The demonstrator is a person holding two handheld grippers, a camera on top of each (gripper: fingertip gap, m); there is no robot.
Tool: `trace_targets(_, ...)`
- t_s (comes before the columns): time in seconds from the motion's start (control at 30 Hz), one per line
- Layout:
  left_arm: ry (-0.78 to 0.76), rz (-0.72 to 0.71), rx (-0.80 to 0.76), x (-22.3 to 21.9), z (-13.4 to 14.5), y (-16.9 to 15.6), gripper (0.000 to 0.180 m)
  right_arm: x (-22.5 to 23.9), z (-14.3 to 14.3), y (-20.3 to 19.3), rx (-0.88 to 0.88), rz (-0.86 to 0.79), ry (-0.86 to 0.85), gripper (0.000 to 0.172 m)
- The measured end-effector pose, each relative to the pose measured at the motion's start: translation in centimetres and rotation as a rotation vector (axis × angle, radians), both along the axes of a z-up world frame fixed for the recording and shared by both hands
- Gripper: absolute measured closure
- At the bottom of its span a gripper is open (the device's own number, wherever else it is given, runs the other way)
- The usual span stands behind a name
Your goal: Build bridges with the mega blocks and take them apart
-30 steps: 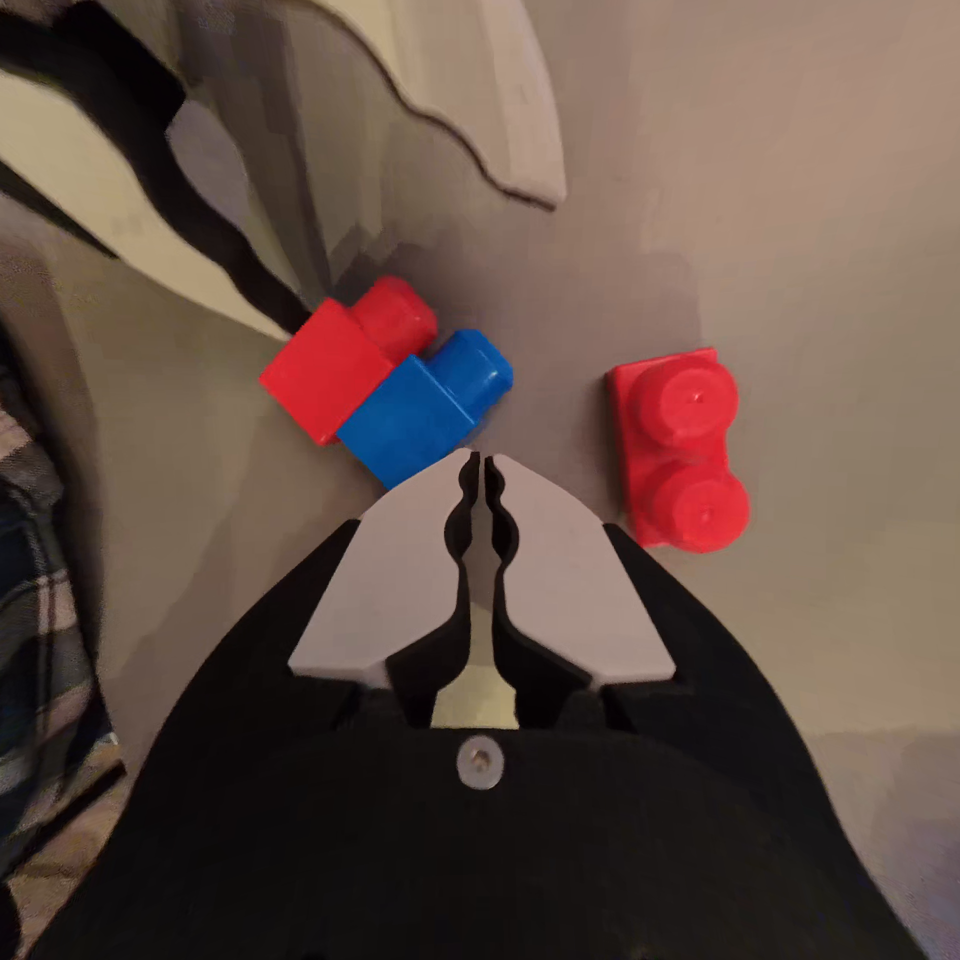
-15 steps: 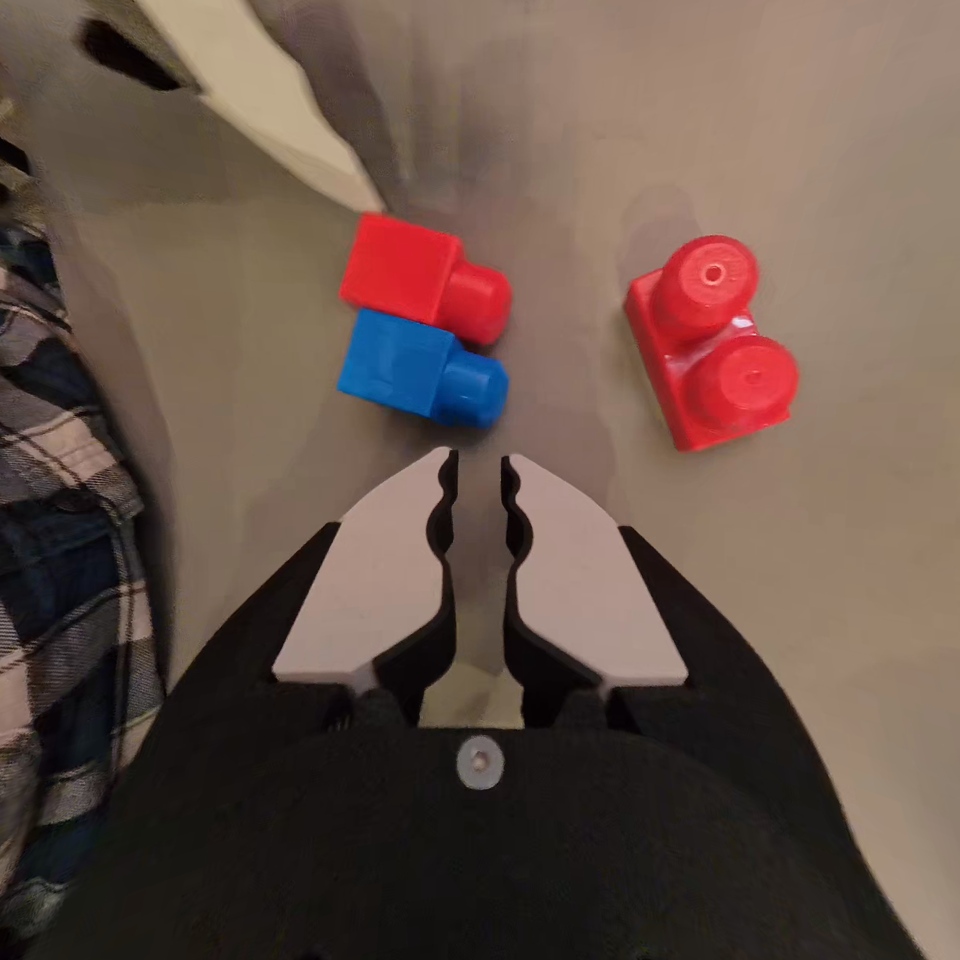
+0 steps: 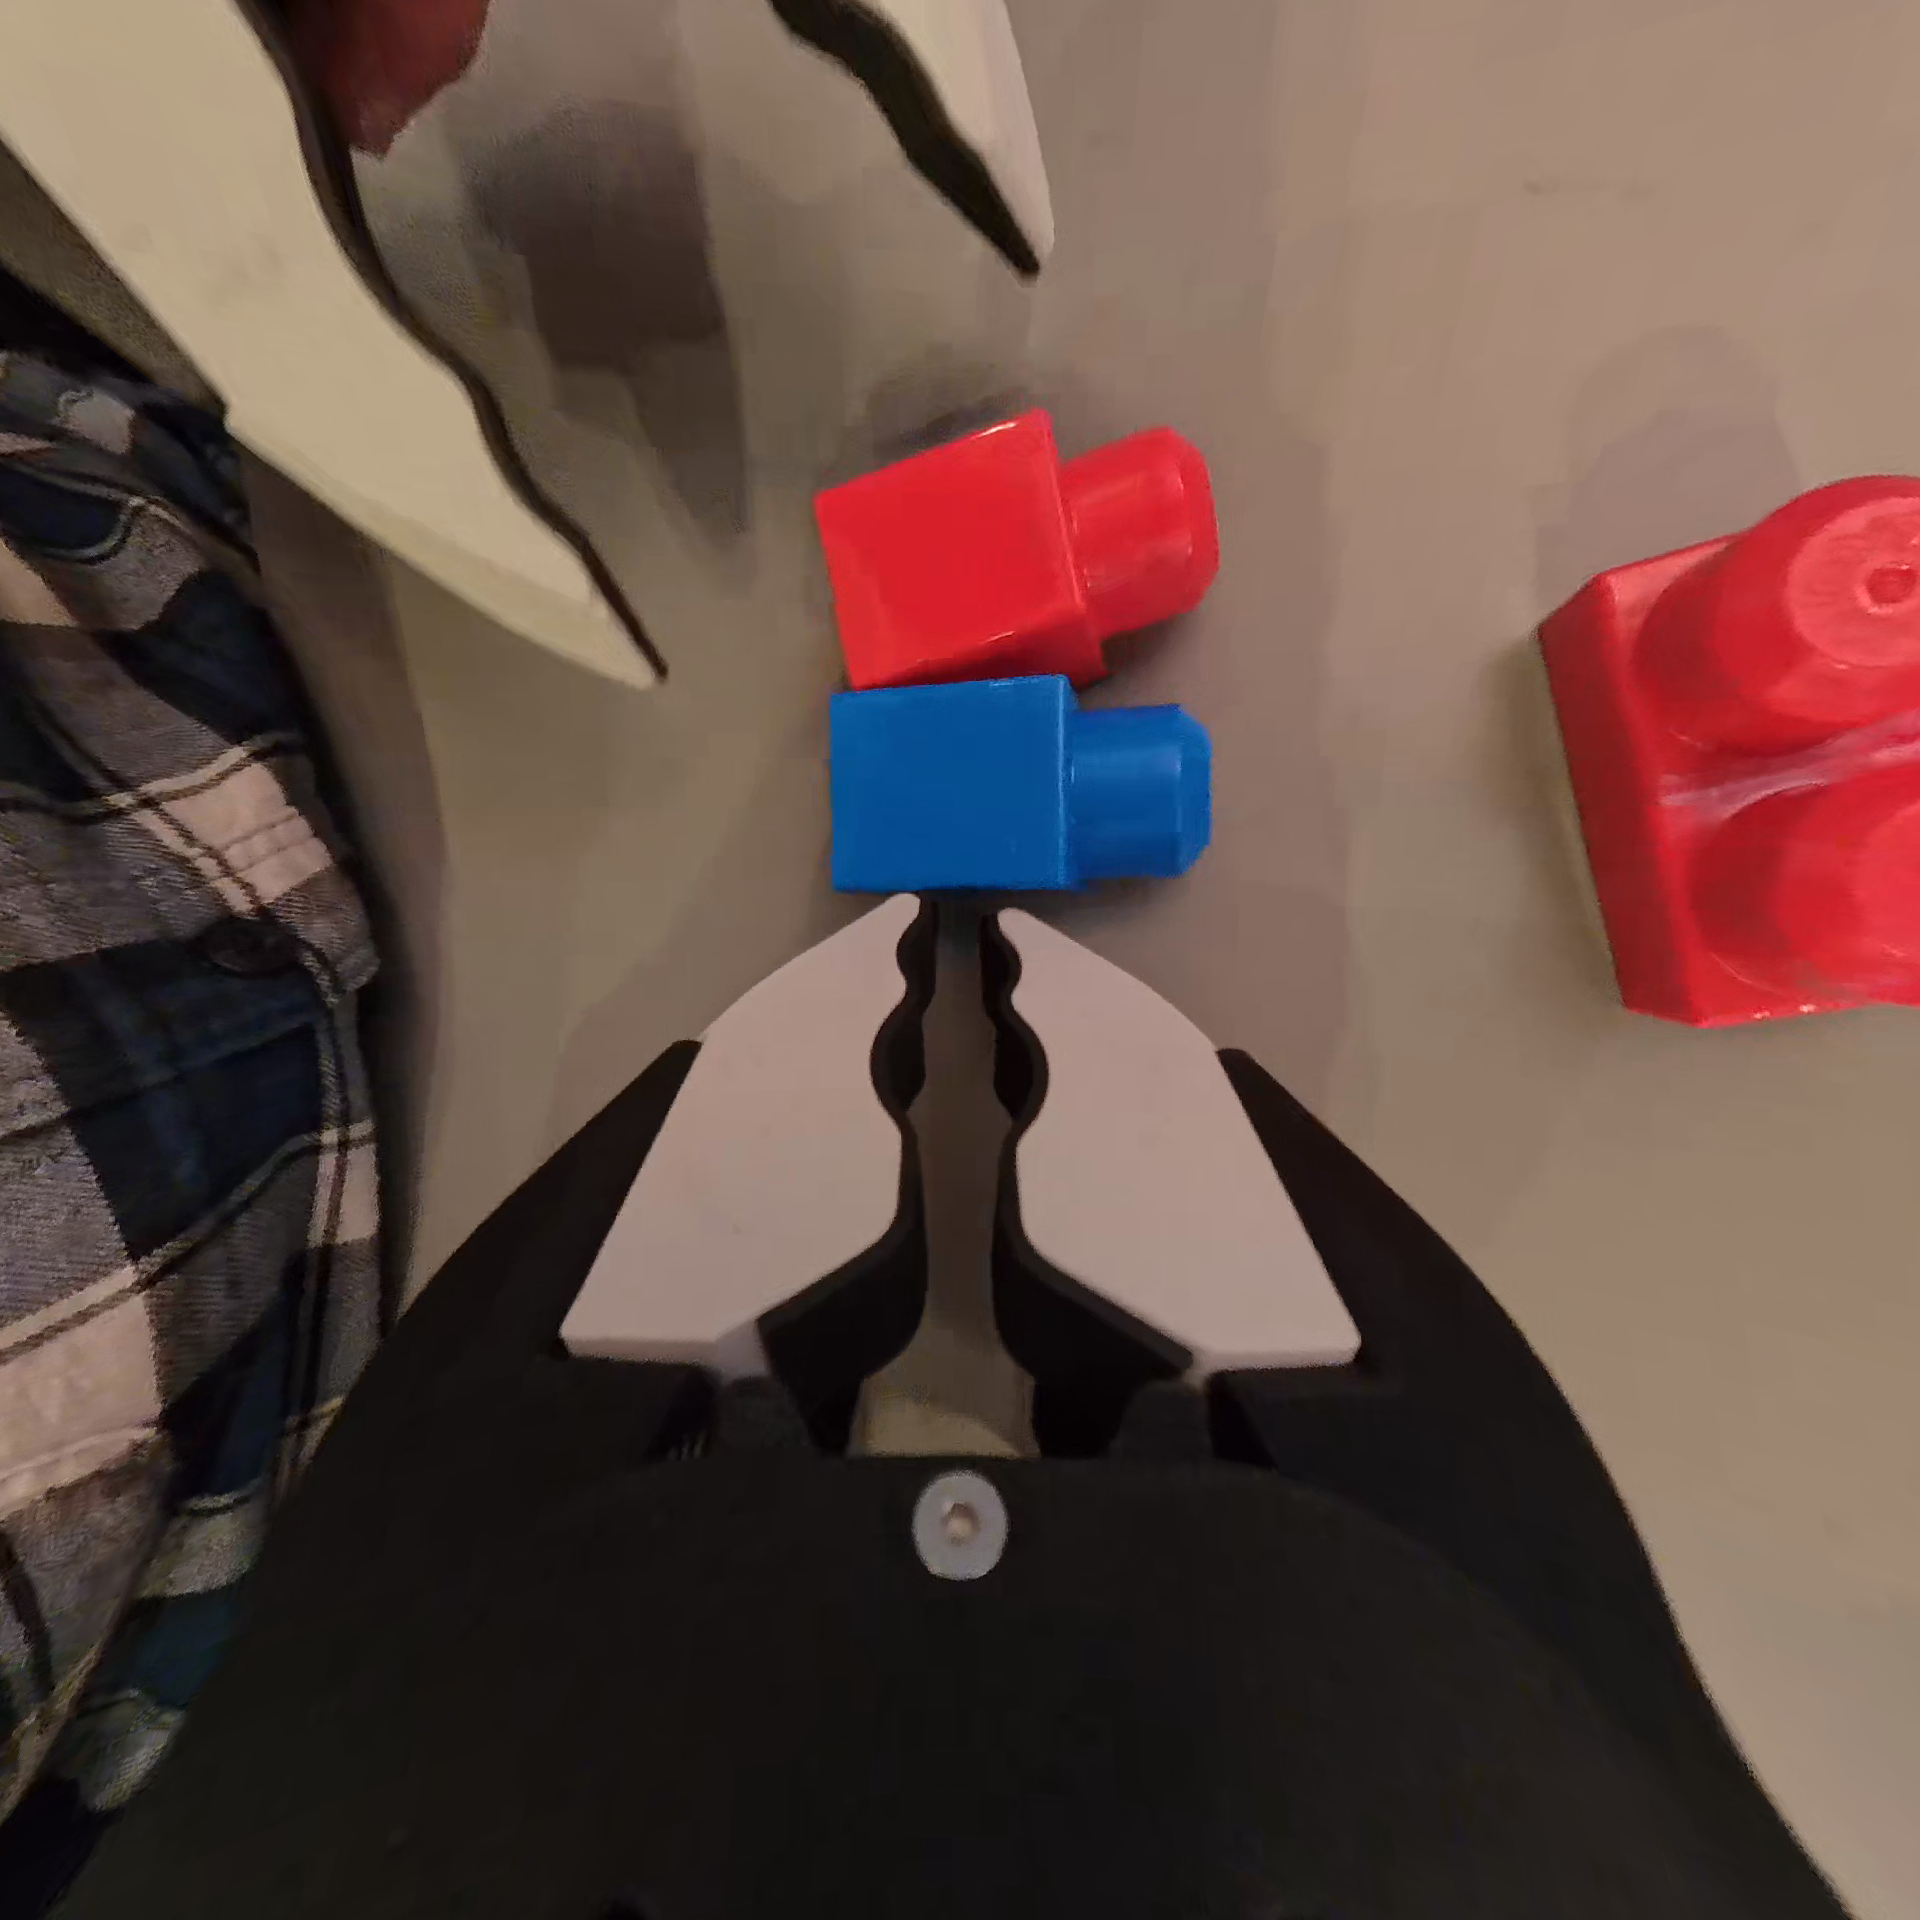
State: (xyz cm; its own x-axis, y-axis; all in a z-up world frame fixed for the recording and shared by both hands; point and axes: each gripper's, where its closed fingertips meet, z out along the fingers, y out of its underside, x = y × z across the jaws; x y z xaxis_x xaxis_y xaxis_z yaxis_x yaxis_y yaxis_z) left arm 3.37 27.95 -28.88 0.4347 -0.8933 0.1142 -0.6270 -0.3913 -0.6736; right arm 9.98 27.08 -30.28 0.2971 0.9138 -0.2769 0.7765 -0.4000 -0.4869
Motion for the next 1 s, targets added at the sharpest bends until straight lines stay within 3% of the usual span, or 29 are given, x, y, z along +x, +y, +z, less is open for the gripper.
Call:
trace_targets(0.3,0.005,0.009,0.044,0.6,-0.6,0.4,0.086,-3.9,-0.1,-0.6,0.006,0.031,0.059,0.161)
trace_targets(0.47,0.022,0.109,0.049,0.1,-0.8,0.6,0.083,-2.3,1.2,0.8,0.032,-0.044,0.112,0.162)
trace_targets(0.67,0.019,0.231,0.079,1.3,-1.1,1.0,0.072,-0.5,0.3,3.8,0.102,-0.080,0.039,0.140)
trace_targets(0.83,0.026,0.243,0.060,2.3,-1.6,1.1,0.080,-2.4,0.1,2.1,-0.007,0.016,0.113,0.141)
trace_targets(1.0,0.038,0.206,0.070,2.1,-1.5,1.4,0.089,-3.4,0.6,1.3,-0.007,0.029,0.140,0.145)
